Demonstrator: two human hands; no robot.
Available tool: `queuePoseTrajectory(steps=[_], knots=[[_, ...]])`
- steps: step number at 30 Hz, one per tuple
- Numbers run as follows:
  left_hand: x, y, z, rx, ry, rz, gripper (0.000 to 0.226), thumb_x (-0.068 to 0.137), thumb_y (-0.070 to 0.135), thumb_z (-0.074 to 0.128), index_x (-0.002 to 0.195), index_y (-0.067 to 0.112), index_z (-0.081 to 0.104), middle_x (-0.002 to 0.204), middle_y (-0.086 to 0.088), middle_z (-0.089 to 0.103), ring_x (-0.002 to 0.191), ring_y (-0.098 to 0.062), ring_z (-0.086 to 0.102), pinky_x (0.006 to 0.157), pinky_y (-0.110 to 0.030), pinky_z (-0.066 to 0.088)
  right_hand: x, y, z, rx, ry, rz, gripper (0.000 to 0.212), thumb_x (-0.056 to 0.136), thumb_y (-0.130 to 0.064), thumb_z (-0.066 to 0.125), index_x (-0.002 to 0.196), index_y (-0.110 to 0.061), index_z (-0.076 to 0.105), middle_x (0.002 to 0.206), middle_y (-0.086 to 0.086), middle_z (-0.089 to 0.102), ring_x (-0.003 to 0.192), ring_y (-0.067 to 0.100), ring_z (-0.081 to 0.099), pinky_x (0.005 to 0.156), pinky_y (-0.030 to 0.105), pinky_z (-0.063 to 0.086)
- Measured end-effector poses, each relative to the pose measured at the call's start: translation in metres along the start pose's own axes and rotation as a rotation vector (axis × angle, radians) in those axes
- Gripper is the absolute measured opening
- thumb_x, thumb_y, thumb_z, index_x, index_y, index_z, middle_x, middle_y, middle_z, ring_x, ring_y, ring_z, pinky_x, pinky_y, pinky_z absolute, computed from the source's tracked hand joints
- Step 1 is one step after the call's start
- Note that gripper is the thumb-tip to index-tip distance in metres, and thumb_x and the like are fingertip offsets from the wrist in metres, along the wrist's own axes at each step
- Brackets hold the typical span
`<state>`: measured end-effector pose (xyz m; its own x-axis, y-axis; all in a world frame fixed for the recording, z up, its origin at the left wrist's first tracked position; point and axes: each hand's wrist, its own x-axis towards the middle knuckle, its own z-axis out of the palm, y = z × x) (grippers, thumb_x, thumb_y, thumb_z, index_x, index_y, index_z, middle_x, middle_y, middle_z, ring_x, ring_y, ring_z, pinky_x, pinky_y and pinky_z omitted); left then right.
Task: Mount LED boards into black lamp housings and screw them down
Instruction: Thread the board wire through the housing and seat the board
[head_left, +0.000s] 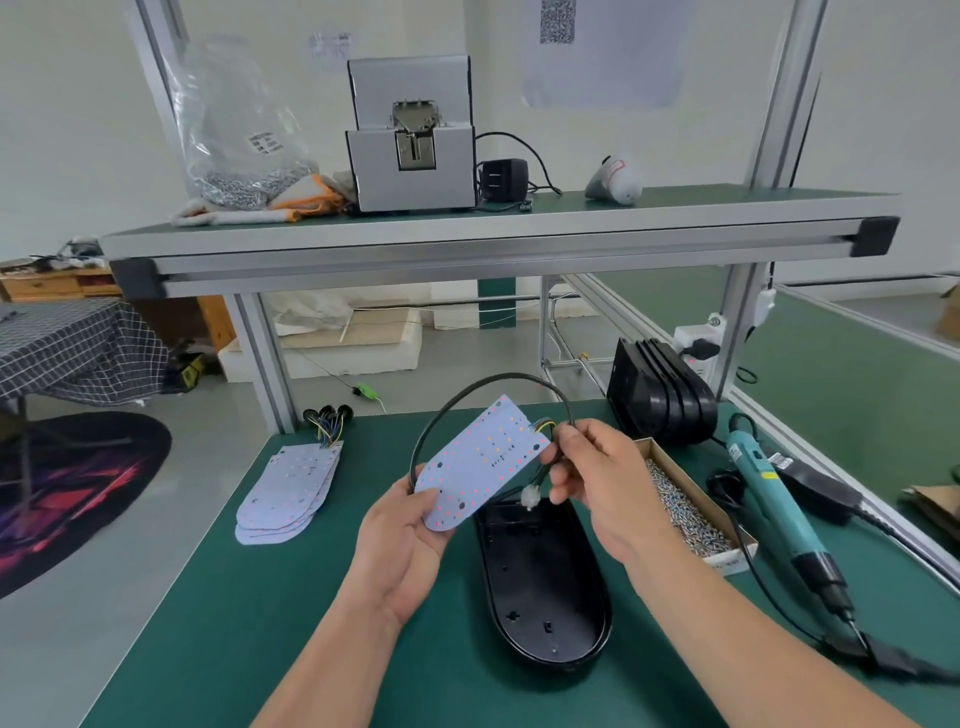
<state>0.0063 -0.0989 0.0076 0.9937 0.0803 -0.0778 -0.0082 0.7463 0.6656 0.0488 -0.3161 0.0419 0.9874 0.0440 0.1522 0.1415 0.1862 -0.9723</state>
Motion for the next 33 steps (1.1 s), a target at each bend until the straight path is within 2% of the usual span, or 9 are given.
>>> queuePoseTrajectory(steps=[8,12,17,21,23,25,28,30,33], knots=[[-0.001,0.000,-0.001,0.009,0.017,-0.014,0.031,0.098,-0.018,0.040,0.120,-0.007,0.058,0.112,-0.016,0.074,0.099,-0.025,0.078,0.077,-0.032,0.065,-0.012,0.020,0.001,0.014,0.008,0.128,0.017,0.108,-0.011,0.056,0.101,0.003,0.063,0.086,0.014,0.077,0.060,0.015,0.064,0.054,0.030,0.059],[-0.003,-0.002,0.002,-0.003,0.052,-0.008,0.066,0.095,-0.022,0.042,0.158,-0.011,0.028,0.133,-0.019,0.063,0.105,-0.027,0.078,0.078,-0.033,0.065,-0.014,0.019,-0.004,-0.139,0.017,0.094,0.009,0.105,-0.008,0.061,0.103,-0.001,0.065,0.089,0.015,0.078,0.066,0.019,0.069,0.060,0.033,0.062],[-0.008,0.000,0.004,0.056,0.056,-0.069,0.080,0.096,-0.023,0.044,0.166,-0.003,0.010,0.120,-0.011,0.067,0.103,-0.027,0.080,0.074,-0.036,0.066,-0.014,0.023,-0.003,-0.137,0.055,0.107,0.008,0.098,0.001,0.068,0.105,0.001,0.063,0.088,0.018,0.074,0.072,0.022,0.074,0.066,0.034,0.064],[-0.010,0.002,0.003,0.144,0.003,-0.136,0.075,0.096,-0.023,0.043,0.163,0.002,0.023,0.112,-0.012,0.081,0.106,-0.028,0.079,0.074,-0.035,0.065,-0.010,0.022,-0.003,-0.034,0.048,0.186,0.010,0.099,0.003,0.066,0.105,0.008,0.059,0.088,0.021,0.078,0.076,0.028,0.079,0.064,0.029,0.063],[-0.008,0.003,0.001,0.184,-0.017,-0.162,0.063,0.096,-0.023,0.042,0.147,0.014,0.040,0.113,-0.012,0.081,0.104,-0.028,0.079,0.072,-0.035,0.065,-0.010,0.018,-0.004,-0.010,-0.004,0.225,0.015,0.100,0.000,0.067,0.107,0.008,0.057,0.091,0.020,0.079,0.082,0.030,0.080,0.063,0.027,0.063],[-0.006,0.004,-0.002,0.222,-0.048,-0.169,0.048,0.095,-0.023,0.043,0.125,0.014,0.054,0.120,-0.013,0.079,0.106,-0.029,0.079,0.073,-0.036,0.065,-0.013,0.017,-0.003,-0.172,-0.047,0.186,0.016,0.098,-0.005,0.068,0.106,0.004,0.057,0.084,0.012,0.080,0.075,0.025,0.079,0.060,0.027,0.062],[-0.006,0.009,-0.004,0.312,-0.099,-0.150,0.051,0.089,-0.016,0.055,0.126,0.018,0.063,0.131,-0.012,0.075,0.113,-0.030,0.076,0.079,-0.039,0.065,-0.016,0.018,-0.001,-0.664,0.030,-0.009,0.018,0.093,-0.020,0.069,0.086,-0.014,0.053,0.067,0.002,0.070,0.054,0.012,0.058,0.053,0.031,0.047],[-0.006,0.011,-0.005,0.419,-0.101,-0.139,0.048,0.090,-0.012,0.058,0.133,0.011,0.063,0.135,-0.014,0.073,0.116,-0.033,0.075,0.084,-0.042,0.064,-0.016,0.019,-0.003,-0.864,0.086,-0.091,0.029,0.091,-0.030,0.070,0.079,-0.019,0.047,0.069,-0.002,0.060,0.061,0.015,0.046,0.057,0.036,0.036],[-0.006,0.012,-0.008,0.561,-0.061,-0.144,0.037,0.100,-0.008,0.050,0.133,0.002,0.064,0.131,-0.015,0.074,0.119,-0.034,0.073,0.087,-0.042,0.063,-0.016,0.019,-0.010,-0.890,0.103,-0.096,0.026,0.092,-0.033,0.071,0.079,-0.020,0.052,0.078,-0.003,0.062,0.071,0.019,0.051,0.062,0.037,0.039]])
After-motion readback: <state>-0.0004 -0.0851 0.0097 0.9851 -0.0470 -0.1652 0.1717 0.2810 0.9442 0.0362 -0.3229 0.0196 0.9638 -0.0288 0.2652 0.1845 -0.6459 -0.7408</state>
